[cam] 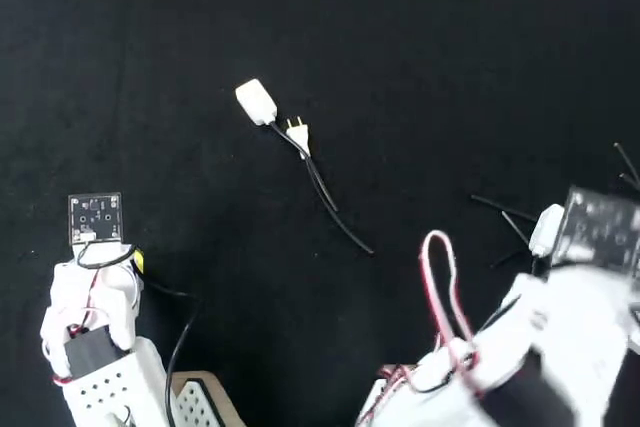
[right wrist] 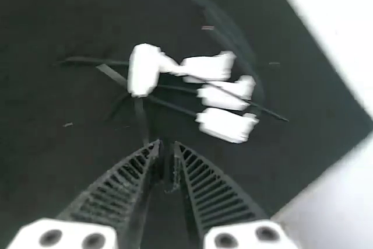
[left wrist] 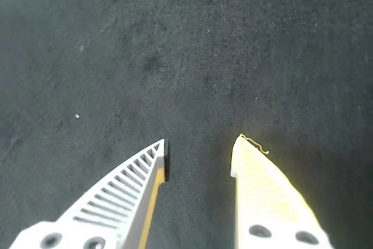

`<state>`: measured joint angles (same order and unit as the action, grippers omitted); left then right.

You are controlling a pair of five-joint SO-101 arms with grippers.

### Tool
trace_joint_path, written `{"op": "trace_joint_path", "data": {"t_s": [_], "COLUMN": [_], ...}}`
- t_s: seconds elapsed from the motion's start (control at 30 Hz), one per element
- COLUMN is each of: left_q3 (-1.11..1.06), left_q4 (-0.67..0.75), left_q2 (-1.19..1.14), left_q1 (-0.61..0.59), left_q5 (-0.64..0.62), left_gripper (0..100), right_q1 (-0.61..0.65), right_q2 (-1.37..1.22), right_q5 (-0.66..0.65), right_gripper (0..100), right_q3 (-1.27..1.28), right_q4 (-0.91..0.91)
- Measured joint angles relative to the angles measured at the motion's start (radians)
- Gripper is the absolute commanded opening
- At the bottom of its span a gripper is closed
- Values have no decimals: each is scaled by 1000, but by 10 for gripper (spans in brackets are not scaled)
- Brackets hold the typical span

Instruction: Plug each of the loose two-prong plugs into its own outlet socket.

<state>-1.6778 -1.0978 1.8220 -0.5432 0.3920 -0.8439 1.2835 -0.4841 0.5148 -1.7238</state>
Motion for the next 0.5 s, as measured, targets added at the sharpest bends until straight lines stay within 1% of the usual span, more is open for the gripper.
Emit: {"op": "trace_joint_path", "data": {"t_s": [0.1, 0.27, 0.4, 0.5], "left_q3": [0, 0, 0, 0], "left_q4": [-12, -15, -15, -15], "left_q2": [0, 0, 0, 0], "left_q1": [0, 0, 0, 0], "left_q5": [0, 0, 0, 0], "left_gripper": [188, 188, 188, 188], "right_q1": [152, 448, 697, 838], "right_q2": [-123, -255, -368, -402], "right_q5": [25, 48, 175, 279], "right_gripper": [11, 14, 15, 15], "right_q3": [-46, -123, -104, -64], "right_q4": [34, 68, 107, 193]}}
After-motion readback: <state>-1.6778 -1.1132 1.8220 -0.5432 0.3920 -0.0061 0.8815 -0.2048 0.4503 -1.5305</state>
